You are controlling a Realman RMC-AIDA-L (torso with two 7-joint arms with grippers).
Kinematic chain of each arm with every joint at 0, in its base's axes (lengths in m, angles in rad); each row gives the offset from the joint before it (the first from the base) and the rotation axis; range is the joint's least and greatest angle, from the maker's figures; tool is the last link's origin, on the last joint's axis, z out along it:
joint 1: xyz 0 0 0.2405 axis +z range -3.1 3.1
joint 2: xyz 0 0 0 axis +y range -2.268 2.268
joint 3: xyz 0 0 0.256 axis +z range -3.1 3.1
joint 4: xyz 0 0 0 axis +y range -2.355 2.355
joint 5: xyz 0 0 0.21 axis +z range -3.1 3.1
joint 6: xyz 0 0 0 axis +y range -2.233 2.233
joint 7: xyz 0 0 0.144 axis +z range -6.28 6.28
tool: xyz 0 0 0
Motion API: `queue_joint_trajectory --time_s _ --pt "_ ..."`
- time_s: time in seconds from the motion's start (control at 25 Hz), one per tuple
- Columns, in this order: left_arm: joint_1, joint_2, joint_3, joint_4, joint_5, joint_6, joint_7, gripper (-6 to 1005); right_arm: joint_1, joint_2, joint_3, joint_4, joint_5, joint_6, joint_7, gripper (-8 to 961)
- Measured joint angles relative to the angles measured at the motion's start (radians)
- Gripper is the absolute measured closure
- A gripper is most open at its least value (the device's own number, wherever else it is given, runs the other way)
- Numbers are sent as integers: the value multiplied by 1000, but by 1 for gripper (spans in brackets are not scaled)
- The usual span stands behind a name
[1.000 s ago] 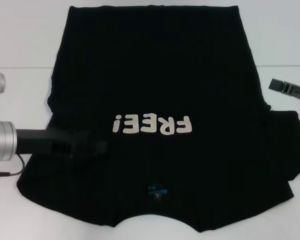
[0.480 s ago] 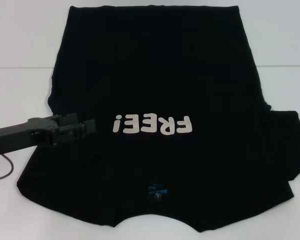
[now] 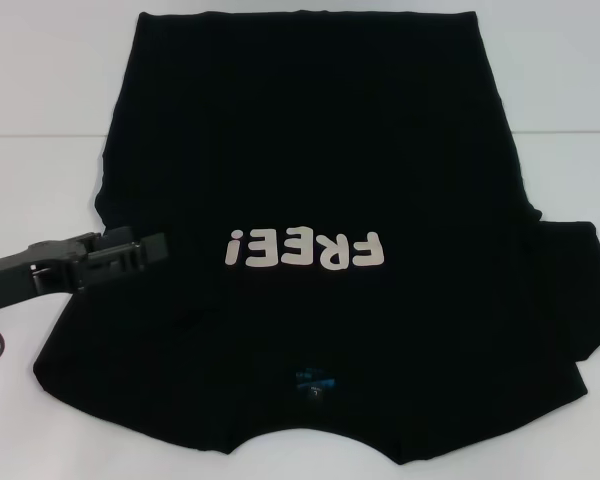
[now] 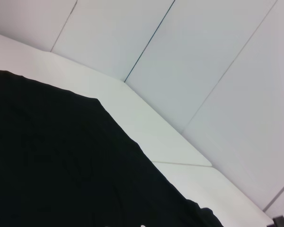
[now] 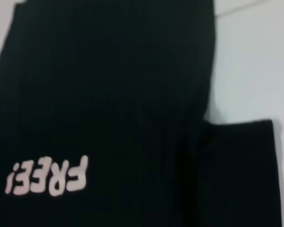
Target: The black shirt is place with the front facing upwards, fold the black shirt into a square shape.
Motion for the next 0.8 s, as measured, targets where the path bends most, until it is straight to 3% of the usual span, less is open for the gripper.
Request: queue_joint_trajectory --time_s 0.4,0.8 --pt "-5 2 -6 -32 -23 -9 4 202 7 11 -48 19 -92 17 51 291" --pt "-9 1 -13 -33 -28 -14 -3 202 -2 32 -130 31 -100 118 43 293"
